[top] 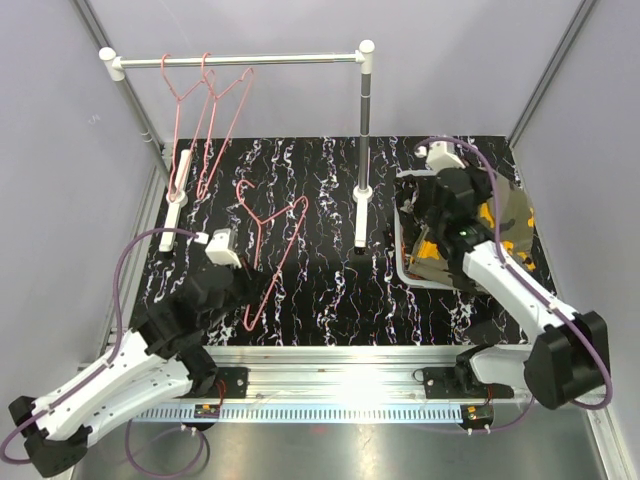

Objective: Remove the trousers from the hanger

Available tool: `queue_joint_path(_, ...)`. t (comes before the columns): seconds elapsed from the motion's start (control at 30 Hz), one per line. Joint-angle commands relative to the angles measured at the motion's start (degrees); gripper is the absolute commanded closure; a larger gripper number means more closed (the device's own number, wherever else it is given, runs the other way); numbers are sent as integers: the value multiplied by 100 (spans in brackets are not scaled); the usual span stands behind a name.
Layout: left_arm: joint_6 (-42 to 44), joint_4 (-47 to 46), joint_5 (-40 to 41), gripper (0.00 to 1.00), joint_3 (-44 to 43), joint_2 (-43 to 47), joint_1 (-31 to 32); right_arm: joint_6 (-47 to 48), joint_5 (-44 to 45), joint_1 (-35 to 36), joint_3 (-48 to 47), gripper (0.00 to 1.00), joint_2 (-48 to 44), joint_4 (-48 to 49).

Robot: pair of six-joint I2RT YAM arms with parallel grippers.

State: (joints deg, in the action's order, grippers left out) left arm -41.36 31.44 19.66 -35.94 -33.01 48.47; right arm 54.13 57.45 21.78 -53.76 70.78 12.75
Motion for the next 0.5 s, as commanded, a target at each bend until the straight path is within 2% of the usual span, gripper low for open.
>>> queue_joint_path(0.0, 155, -59, -68, 100, 0, 128, 5, -928, 574, 448, -976, 100, 328, -15)
queue_joint_path(0.17, 146, 152, -33, 100, -71, 260, 5, -2264, 548, 757, -1777, 94, 1278, -1132)
queue_joint_path(0.2, 146, 178, -24, 100, -79, 295, 5, -2536, 487, 766, -2092, 92, 1585, -1822)
queue_joint_path(0.23, 146, 248, 2, 100, -79, 330, 5, -3035, 417, 758, -2225, 92, 1736, -2107)
queue_joint_path(0.47, 164, 512, 47, 100, -141, 427, 5, -3786, 399, 618, -2675, 88, 2896, -2672)
